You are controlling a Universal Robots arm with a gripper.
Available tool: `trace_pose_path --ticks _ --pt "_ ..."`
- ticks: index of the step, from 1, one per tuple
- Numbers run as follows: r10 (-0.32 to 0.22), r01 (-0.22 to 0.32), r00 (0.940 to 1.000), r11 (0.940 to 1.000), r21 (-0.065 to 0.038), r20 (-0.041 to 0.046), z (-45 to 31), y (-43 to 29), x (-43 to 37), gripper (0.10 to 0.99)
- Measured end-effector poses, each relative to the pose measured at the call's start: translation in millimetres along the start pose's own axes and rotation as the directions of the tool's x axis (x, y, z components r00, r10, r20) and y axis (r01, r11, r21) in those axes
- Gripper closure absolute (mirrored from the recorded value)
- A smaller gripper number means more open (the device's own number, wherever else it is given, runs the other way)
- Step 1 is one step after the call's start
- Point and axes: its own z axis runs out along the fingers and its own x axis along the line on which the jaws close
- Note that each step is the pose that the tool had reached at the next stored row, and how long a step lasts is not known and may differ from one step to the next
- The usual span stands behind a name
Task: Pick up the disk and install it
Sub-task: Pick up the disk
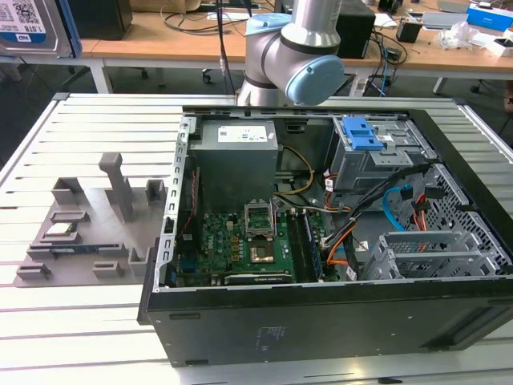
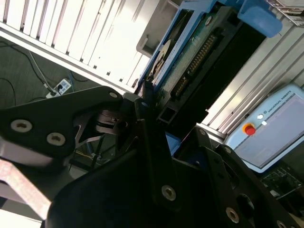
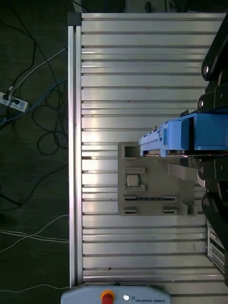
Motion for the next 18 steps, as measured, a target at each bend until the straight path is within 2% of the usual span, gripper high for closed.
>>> trace_pose_path --ticks 6,14,18 --pt "0.000 0.000 1.0000 1.0000 0.000 0.0000 -11.6 -0.1 -0.1 0.722" --pt "0.000 0.000 1.0000 1.0000 -0.001 0.0000 -35.9 -0.3 -0.4 0.722" --pt "0.000 0.000 1.0000 1.0000 -0.001 0.0000 -44.7 -0.3 -0.5 0.722"
